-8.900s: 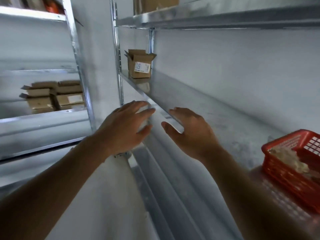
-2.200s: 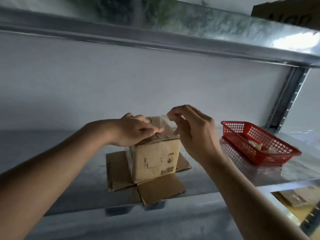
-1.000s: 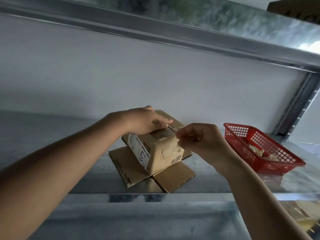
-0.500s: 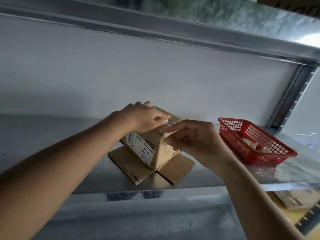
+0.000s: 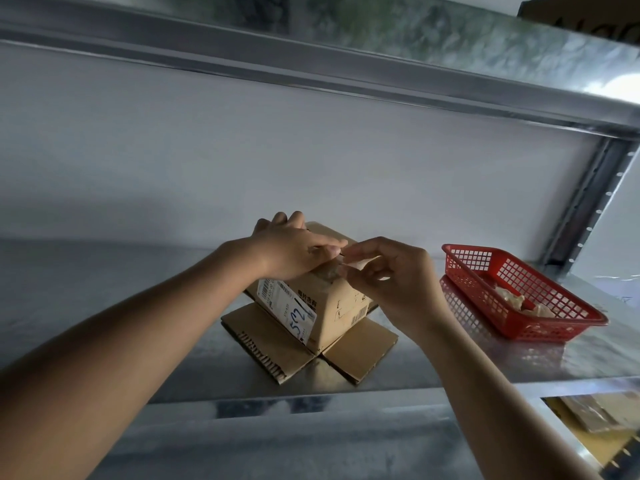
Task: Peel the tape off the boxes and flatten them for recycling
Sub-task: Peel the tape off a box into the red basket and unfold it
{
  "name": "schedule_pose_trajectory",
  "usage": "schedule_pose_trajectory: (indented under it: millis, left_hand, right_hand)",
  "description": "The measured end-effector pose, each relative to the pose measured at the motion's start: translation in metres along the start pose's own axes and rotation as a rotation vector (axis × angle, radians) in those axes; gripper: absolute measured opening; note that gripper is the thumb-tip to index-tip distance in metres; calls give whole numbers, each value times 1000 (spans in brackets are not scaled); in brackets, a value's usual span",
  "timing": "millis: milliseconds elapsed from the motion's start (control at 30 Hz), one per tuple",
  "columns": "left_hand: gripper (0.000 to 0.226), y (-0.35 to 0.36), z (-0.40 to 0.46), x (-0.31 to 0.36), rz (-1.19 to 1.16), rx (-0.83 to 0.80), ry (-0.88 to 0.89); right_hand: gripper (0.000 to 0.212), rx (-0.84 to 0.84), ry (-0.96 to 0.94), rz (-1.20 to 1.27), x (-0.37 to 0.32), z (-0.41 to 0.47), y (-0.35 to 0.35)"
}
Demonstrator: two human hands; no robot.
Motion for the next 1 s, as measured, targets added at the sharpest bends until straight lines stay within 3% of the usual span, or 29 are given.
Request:
schedule_pose_trajectory:
  millis: [133, 267, 500, 633, 833, 1000]
  left_hand:
    - [42, -1, -1, -1, -35, -3, 6]
    - [41, -1, -1, -1, -55, 7, 7]
    - [43, -1, 0, -1, -42, 1, 8]
    - [45, -1, 0, -1, -33, -14, -2]
    - [42, -1, 0, 0, -44, -18, -22]
    - [42, -1, -1, 0, -48, -18, -25]
  right_hand:
    - [24, 7, -234, -306, -2, -1, 1]
    - [32, -79, -359, -378, -2, -7, 0]
    - [41, -162, -310, -451, -6, -12, -4]
    - [53, -69, -338, -620, -3, -12, -3]
    - [45, 79, -191, -442, 14, -21, 2]
    - [33, 147, -182, -411, 14, -21, 9]
Point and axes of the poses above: each hand's wrist, its own z-axis towards the middle knuckle, its own y-axis out of the palm, x = y × z, the point moved 1 cm from there along z, towards the middle knuckle, and after that the axes turned 1 degree about -x, right-handed, at the moved point
